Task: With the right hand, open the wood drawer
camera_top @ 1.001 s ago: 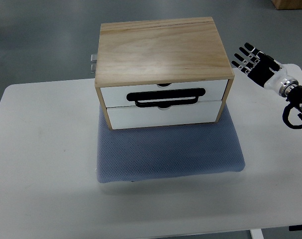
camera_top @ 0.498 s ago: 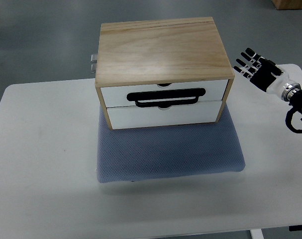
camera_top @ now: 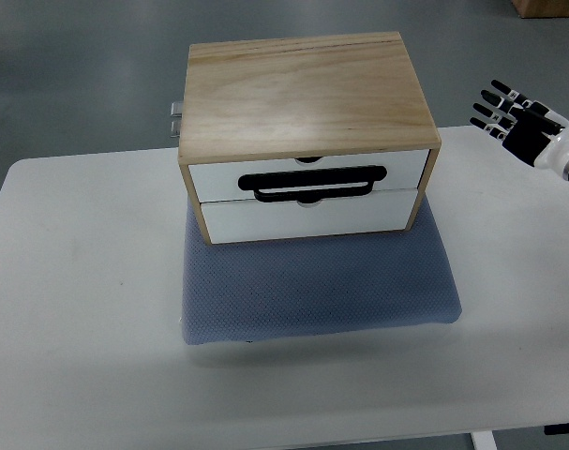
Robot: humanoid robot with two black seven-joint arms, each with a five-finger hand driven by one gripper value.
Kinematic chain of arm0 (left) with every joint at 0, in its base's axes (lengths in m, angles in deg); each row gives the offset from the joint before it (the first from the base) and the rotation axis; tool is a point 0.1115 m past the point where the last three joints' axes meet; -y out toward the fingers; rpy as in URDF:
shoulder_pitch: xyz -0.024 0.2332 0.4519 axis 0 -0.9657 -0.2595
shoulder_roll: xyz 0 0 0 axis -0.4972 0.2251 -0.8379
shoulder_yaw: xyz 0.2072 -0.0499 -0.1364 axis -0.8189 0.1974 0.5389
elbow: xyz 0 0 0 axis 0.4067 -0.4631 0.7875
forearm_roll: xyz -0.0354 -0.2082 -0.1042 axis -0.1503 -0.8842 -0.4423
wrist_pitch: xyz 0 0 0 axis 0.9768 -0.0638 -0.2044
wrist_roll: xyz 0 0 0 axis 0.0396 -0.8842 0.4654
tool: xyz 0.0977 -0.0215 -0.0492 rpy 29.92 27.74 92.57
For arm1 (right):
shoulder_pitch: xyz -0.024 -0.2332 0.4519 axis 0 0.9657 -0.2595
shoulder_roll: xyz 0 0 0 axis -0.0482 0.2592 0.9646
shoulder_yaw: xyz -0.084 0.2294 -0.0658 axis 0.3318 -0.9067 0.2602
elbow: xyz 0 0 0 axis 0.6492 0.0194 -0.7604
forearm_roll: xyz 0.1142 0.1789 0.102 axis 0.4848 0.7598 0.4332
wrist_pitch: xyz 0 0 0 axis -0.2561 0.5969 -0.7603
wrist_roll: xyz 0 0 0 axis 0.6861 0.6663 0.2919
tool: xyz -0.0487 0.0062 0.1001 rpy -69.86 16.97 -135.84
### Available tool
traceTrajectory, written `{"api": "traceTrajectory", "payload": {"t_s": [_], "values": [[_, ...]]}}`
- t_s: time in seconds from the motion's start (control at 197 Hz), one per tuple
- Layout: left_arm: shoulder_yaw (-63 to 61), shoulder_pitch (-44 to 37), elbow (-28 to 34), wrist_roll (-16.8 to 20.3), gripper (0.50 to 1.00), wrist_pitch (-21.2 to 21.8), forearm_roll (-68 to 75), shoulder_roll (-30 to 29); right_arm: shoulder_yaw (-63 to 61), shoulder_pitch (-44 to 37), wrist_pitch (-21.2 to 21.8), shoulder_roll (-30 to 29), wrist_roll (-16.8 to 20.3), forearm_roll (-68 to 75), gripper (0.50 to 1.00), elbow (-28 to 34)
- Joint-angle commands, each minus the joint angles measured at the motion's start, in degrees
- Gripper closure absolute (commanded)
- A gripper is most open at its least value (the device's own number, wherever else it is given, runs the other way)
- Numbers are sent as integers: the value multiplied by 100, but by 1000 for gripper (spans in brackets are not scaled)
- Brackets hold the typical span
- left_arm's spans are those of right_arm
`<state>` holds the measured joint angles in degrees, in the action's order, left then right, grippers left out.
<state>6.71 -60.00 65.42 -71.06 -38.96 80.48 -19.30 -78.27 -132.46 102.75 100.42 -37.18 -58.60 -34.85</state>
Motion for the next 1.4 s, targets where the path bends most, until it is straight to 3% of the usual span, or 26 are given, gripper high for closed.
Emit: {"api": "traceTrajectory", "payload": {"t_s": [0.0, 0.097, 0.147, 0.152, 0.295, 0.498, 0.62, 0.762, 0.991, 1.006, 1.194, 1.397], "values": [[-6, -1, 0, 0, 500, 0, 0, 0, 686, -30, -98, 445, -421, -108, 548, 411], [-6, -1, 0, 0, 500, 0, 0, 0, 1495, -153, -106, 937, -896, -99, 546, 911], [-6, -1, 0, 0, 500, 0, 0, 0, 1495, -153, -106, 938, -896, -99, 546, 912], [-6, -1, 0, 0, 500, 0, 0, 0, 1913, -258, -98, 1242, -1148, -99, 546, 1225], [2, -1, 0, 0, 500, 0, 0, 0, 3015, -777, -45, 1834, -1810, -108, 548, 1870], [2, -1, 0, 0, 500, 0, 0, 0, 4131, -1524, 192, 2730, -2258, -204, 546, 2784], [3, -1, 0, 0, 500, 0, 0, 0, 4580, -1946, 713, 3099, -2311, -398, 546, 3250], [3, -1, 0, 0, 500, 0, 0, 0, 4712, -2262, 713, 3609, -2346, -547, 546, 3786], [-6, -1, 0, 0, 500, 0, 0, 0, 4668, -2685, 713, 3847, -2338, -890, 546, 4516], [-6, -1, 0, 0, 500, 0, 0, 0, 4589, -2799, 713, 3935, -2320, -1083, 546, 4779], [-6, -1, 0, 0, 500, 0, 0, 0, 4167, -2816, 713, 3689, -2171, -1347, 546, 5201], [3, -1, 0, 0, 500, 0, 0, 0, 3816, -2913, 713, 2775, -1722, -1690, 546, 5227]]}}
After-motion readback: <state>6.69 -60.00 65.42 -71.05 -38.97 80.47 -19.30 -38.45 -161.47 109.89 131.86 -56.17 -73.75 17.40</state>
